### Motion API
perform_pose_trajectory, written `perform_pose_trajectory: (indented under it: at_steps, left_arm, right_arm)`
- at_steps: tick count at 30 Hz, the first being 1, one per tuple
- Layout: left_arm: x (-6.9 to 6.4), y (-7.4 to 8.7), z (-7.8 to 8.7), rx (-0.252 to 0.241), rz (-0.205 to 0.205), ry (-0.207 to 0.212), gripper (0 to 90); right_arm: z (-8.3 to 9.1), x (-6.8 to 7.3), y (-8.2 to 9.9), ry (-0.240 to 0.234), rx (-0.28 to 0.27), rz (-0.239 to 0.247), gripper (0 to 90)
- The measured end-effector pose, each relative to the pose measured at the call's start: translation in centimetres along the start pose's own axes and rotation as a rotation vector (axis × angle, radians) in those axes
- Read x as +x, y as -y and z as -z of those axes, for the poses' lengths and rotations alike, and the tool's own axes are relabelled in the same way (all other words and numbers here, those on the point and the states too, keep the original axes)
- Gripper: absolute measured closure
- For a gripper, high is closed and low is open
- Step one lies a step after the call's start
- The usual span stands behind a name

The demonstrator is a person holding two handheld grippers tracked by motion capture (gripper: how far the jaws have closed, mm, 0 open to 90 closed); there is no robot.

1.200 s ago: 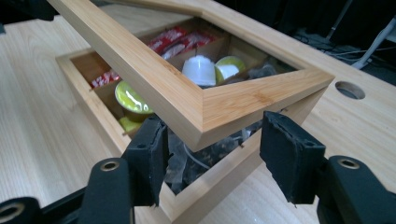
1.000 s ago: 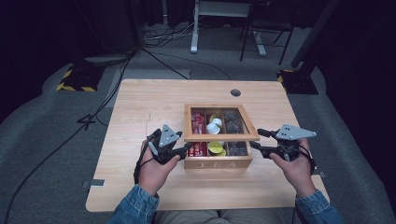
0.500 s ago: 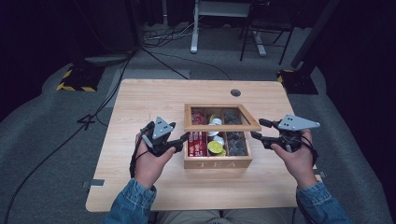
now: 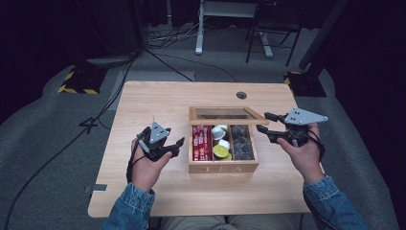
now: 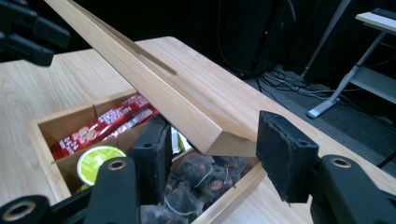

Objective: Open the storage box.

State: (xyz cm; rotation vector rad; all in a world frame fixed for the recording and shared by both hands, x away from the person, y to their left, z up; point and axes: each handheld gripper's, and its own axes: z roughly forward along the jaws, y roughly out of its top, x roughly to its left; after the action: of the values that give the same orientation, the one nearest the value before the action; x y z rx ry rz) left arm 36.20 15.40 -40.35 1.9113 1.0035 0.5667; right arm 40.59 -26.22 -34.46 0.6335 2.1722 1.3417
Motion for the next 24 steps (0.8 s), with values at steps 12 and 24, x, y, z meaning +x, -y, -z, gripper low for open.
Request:
perform_pose_trajectory:
  at_steps: [12, 24]
  left_arm:
    - [1.0, 2.1, 1.0, 0.038, 0.010, -0.012, 38.6]
    - [1.9, 4.8, 2.9, 0.053, 0.050, -0.068, 38.4]
  right_arm:
    - [-0.9, -2.3, -2.2, -0.018, -0.047, -0.040, 47.5]
    - [-2.5, -4.1, -4.0, -0.019, -0.082, -0.045, 48.4]
